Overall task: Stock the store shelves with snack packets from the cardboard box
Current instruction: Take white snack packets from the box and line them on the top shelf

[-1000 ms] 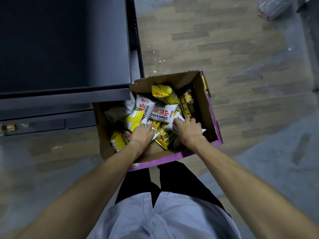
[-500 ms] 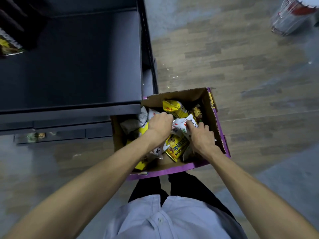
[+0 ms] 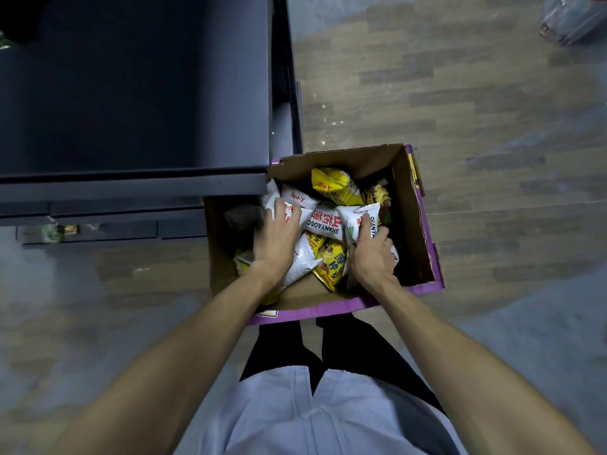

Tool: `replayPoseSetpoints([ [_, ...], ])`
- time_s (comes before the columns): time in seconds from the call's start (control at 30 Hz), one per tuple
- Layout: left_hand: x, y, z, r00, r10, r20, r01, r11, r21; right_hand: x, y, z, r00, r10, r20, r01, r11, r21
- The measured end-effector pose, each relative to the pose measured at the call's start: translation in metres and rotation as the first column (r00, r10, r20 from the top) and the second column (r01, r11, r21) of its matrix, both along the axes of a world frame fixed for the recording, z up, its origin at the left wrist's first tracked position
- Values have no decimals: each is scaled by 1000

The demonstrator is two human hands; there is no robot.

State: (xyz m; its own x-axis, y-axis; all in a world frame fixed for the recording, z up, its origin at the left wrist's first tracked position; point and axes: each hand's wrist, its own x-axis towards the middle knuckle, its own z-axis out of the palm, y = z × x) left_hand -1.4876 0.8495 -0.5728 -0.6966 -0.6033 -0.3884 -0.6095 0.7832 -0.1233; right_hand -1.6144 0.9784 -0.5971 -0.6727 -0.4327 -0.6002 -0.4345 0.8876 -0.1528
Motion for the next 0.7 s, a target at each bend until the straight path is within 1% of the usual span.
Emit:
replayPoseSetpoints([
  [0.07,8,7,-1,983,180,-23,-178,982,63,1,-2,-6,999,6,31,-6,1000,10],
  [0.1,11,10,-4,972,235,-24,-233,969,84,0,-4,-8,999,15,41,-15,1000,11],
  [0.17,18,15,-13,955,295,1,-293,947,131,-2,-6,-11,998,33,58,-34,999,14],
  [0.23,20,16,-19,949,315,5,-312,936,165,-6,-10,-10,995,46,88,-50,998,40],
  [0.3,20,13,-22,944,330,-28,-318,928,194,-9,-13,-7,990,25,135,-32,998,49],
  [0.4,25,7,-20,933,354,-71,-328,912,245,-12,-15,-8,984,-32,173,30,999,13],
  [0.47,32,8,-18,923,375,-80,-348,907,236,-10,-11,-9,985,-48,164,52,998,-24],
  [0.53,35,13,-17,905,418,-78,-389,888,243,-5,-5,-11,986,-53,160,62,997,-48],
  [0.6,33,19,-15,889,454,-56,-422,860,286,-2,0,-10,984,-63,167,71,997,-43],
  [0.7,28,23,-11,877,481,-10,-451,830,330,-4,5,-2,971,-115,209,129,990,-53],
])
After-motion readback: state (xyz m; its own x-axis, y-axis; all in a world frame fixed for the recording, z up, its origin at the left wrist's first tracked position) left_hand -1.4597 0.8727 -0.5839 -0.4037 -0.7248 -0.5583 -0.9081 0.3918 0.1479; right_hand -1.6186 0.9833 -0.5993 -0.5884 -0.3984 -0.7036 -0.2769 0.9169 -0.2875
